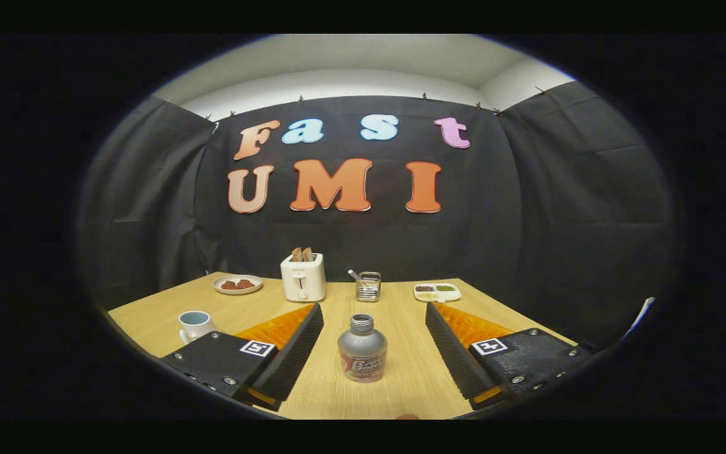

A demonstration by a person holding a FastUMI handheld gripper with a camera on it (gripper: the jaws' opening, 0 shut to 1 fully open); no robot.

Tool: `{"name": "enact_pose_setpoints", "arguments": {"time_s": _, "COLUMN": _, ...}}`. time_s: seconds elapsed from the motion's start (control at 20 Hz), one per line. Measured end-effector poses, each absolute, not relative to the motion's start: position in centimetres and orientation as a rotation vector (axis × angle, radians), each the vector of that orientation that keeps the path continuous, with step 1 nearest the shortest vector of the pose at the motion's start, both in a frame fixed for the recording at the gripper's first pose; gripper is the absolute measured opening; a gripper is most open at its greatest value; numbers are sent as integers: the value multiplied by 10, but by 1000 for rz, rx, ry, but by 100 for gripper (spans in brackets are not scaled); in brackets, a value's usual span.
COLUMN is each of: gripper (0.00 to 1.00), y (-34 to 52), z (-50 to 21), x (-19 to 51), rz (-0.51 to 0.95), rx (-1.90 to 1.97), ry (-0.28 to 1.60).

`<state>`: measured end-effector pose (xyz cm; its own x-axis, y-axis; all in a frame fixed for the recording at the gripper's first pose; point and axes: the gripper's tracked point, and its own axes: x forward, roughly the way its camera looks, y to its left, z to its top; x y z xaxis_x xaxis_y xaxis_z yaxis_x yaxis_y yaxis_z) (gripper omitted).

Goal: Take the bottle from table, then pour the juice into the cup, finally place the bottle on the coaster

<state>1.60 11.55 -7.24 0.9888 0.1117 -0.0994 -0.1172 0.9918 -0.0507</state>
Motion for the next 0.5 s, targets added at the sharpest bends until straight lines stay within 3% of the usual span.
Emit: {"name": "enact_pose_setpoints", "arguments": {"time_s": 0.5, "gripper": 98, "y": 121, "z": -148, "x": 39, "rz": 102, "rx": -89, "ry": 210}}
